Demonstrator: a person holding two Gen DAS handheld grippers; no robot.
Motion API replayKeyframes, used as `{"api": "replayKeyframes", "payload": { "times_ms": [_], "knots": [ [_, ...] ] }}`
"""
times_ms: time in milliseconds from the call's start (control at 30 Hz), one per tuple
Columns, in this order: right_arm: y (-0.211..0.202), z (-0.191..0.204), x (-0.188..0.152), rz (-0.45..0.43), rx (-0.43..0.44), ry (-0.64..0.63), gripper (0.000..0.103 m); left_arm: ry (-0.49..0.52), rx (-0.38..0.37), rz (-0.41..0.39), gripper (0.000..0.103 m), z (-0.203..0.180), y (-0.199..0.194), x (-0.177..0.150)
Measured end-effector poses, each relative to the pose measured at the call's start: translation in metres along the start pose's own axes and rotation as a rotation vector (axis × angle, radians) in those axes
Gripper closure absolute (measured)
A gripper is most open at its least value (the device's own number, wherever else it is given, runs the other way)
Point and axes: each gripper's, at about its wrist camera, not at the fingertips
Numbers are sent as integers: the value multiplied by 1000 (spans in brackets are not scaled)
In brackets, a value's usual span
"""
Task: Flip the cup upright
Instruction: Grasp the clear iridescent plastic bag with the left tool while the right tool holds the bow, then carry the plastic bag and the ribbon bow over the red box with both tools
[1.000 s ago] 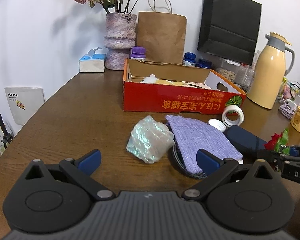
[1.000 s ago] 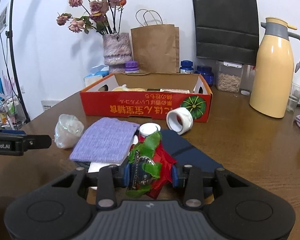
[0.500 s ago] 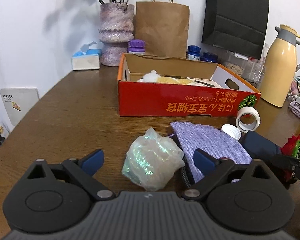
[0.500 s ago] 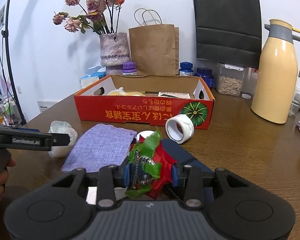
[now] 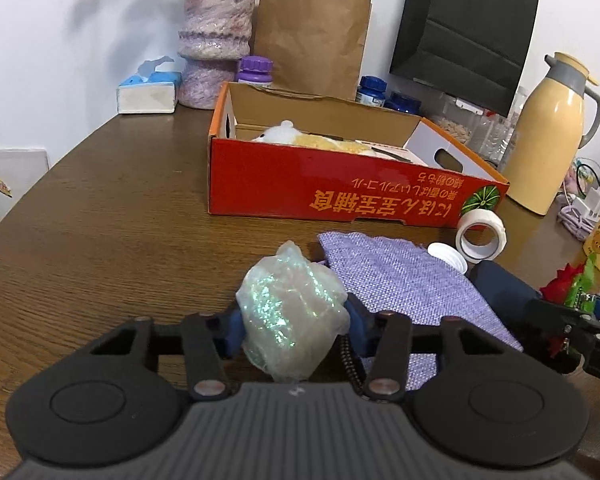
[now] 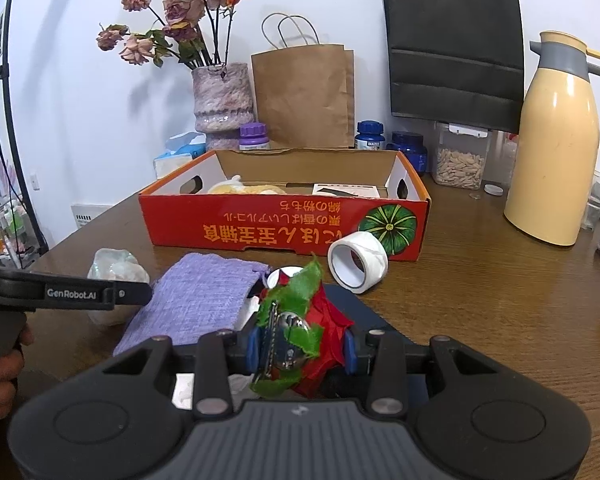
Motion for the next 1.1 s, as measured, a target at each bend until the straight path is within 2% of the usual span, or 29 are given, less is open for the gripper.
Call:
{"api": "replayKeyframes", "payload": {
  "times_ms": [167,367,633,1100],
  "knots": [
    [0,-1,2,-6,-2,9,65,-16,21,-23,56,-1,-7,3],
    [-2,-4,11,-30,-4,22,65,-5,11,-70,56,-9,-20,14],
    [-4,-6,33,-93,2,33,65,37,28,-129,56,-27,-30,32],
    [5,5,74,-170,22,49,65,45,62,-220,56,-43,-29,67]
  ]
}}
Point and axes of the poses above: each gripper's, at about its wrist camera, not at the fingertips, and y roughly the way its jaws point, z to its left, x to its top, and after that the axes turned 13 degrees about -x, right-handed
